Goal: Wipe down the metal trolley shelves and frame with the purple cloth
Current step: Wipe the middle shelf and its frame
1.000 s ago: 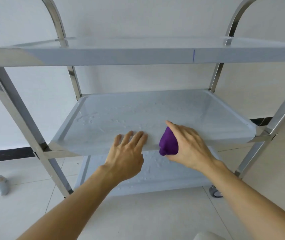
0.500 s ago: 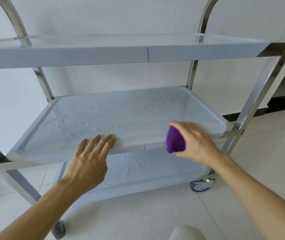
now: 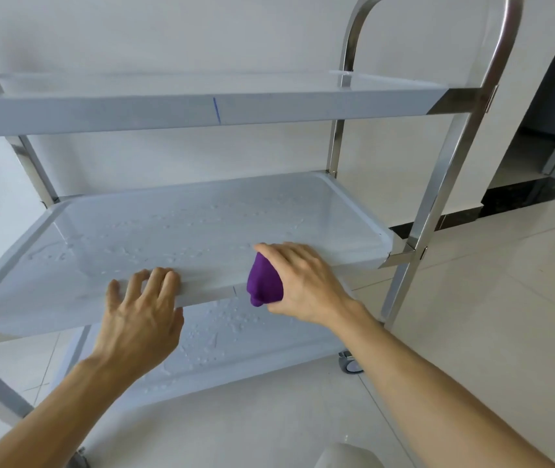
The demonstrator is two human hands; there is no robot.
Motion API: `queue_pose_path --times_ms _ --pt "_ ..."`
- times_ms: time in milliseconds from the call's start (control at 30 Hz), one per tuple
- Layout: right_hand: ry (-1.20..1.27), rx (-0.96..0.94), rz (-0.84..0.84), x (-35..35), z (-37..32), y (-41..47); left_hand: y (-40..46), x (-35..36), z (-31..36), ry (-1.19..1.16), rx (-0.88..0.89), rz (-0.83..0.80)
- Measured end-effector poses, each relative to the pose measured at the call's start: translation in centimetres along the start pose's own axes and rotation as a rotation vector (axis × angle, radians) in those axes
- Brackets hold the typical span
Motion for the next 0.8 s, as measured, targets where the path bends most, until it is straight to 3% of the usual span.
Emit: queue_pose_path --times_ms 100,367,667,800 --pt "-0.016 -0.001 -0.035 -1.3 2.5 -0.4 0.4 0.1 -0.9 0.033 0.049 0.024" --pt "-0.105 0.318 -0.120 -5.9 12.2 -3.5 0.6 -0.9 -1.3 0.045 0.117 0.010" --pt "-0.141 0.203 0.085 -5.5 8.8 -6.4 0.0 -3.7 -1.2 -0.034 -0.025 -0.086" --pt "-0.161 0.140 0.061 -5.6 7.7 -7.6 2.1 -4.4 4.1 -0.262 0.163 -0.047"
Point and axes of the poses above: each hand's wrist, its own y-axis towards the middle knuckle, its own x-axis out of the palm, z = x × y, the point moved 1 cm from there along y, towards the middle knuckle, and after that the axes turned 8 degrees about x, right-handed, at the moved point
